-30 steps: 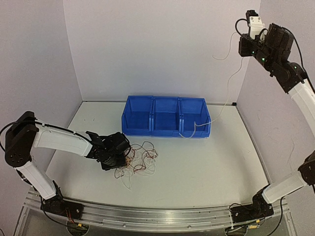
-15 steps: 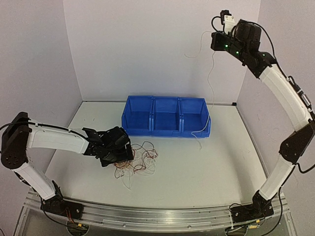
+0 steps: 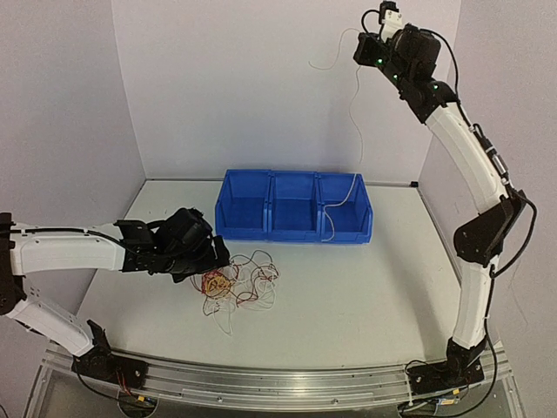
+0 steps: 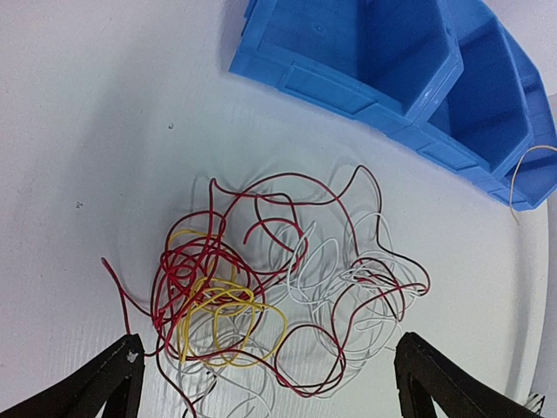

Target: Untangle the cables

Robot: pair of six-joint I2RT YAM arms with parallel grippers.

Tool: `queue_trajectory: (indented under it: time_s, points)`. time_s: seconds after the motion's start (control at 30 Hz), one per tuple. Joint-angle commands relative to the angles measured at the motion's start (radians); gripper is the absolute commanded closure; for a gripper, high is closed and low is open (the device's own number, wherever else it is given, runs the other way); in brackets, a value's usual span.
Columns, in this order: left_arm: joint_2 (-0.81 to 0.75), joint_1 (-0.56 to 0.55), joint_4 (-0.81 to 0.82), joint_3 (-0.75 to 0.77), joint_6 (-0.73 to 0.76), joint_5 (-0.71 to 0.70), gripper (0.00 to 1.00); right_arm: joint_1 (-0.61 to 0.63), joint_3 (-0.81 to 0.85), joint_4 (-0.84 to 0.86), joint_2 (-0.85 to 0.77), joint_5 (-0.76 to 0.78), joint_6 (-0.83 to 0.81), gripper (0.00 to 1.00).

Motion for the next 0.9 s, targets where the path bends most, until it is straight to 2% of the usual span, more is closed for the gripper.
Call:
queue_trajectory:
  time_s: [0.0, 0.13, 0.47, 0.6, 0.77, 0.87]
  points:
    - [-0.077, 0.004, -0.035, -0.023, -0.020, -0.050, 0.00, -0.001, 0.111, 0.152, 0.084, 0.016, -0.048, 1.00]
    - [-0.120, 0.004, -0.073, -0.039, -0.044, -0.068, 0.00, -0.001, 0.165, 0.215, 0.138, 0.026, -0.107, 1.00]
    - [-0.174, 0.004, -0.121, -0.038, -0.058, -0.096, 0.00, -0.011, 0.161, 0.326, 0.242, -0.004, -0.248, 1.00]
    - [-0.173, 0.004, -0.125, -0.039, -0.062, -0.096, 0.00, -0.021, 0.021, 0.326, 0.200, 0.016, -0.245, 1.00]
    - [-0.162, 0.004, -0.123, -0.041, -0.067, -0.092, 0.00, -0.022, -0.276, 0.326, 0.099, 0.015, -0.224, 1.00]
    - [-0.150, 0.004, -0.118, -0.030, -0.057, -0.088, 0.00, -0.022, -0.347, 0.328, 0.090, 0.030, -0.238, 1.00]
